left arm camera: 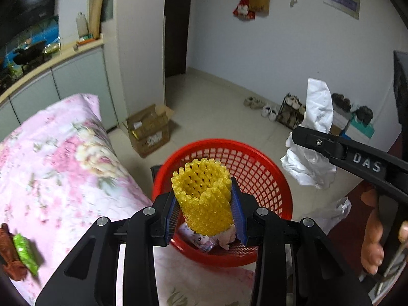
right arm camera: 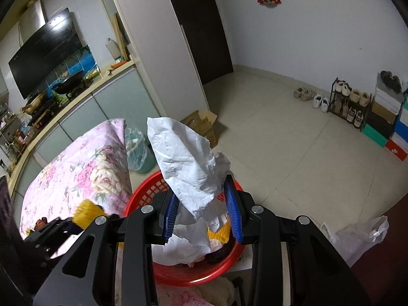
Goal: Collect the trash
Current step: 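Carry the foam net and tissue over the red basket, then open both tools to drop the foam net and tissue into the basket, then move both tools back over the remaining trash on the bed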
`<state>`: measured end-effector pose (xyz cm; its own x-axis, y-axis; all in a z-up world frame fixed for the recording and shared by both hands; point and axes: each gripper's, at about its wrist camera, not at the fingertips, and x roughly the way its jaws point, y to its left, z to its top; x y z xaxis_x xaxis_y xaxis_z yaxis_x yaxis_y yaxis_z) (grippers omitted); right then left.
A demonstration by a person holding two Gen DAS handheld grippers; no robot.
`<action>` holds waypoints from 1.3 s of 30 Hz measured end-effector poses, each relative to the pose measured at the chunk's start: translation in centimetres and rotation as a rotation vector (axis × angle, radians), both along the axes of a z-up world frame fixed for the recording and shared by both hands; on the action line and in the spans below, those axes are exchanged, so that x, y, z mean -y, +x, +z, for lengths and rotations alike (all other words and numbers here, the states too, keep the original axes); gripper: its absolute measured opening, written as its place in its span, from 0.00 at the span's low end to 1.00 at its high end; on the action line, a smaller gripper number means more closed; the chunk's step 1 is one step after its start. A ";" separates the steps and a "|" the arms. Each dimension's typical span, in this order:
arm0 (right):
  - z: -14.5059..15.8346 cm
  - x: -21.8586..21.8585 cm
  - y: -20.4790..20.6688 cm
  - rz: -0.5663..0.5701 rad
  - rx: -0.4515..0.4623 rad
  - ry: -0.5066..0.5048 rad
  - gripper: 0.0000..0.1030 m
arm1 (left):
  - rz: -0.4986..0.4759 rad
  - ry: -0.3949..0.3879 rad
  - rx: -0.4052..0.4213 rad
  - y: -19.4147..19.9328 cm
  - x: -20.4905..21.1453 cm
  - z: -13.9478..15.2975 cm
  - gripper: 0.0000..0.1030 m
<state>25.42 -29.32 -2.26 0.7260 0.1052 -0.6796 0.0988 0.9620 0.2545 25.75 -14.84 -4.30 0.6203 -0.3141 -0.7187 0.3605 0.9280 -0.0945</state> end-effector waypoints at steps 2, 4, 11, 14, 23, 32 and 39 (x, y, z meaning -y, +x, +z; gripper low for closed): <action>-0.6 -0.1 0.3 0.007 -0.016 0.008 0.35 | -0.003 0.004 -0.021 0.3 0.4 -0.9 0.34; -1.4 0.1 0.7 0.014 -0.040 0.022 0.42 | -0.006 0.004 -0.043 0.6 0.9 -1.8 0.34; -1.8 0.9 0.8 -0.005 -0.076 0.089 0.60 | -0.024 0.019 -0.079 0.7 1.4 -3.0 0.42; -1.2 1.0 0.6 -0.012 -0.060 0.095 0.61 | -0.017 0.004 -0.073 0.6 1.0 -2.5 0.58; 0.3 1.1 -0.2 -0.010 -0.017 0.100 0.61 | 0.046 -0.014 0.023 -0.8 -1.8 0.7 0.74; 2.5 -0.4 -1.8 0.037 0.055 0.094 0.61 | 0.135 -0.043 0.122 -3.9 -6.3 4.2 0.75; 4.1 -2.4 -3.4 0.094 0.124 0.081 0.68 | 0.207 -0.036 0.186 -6.4 -9.2 5.8 0.80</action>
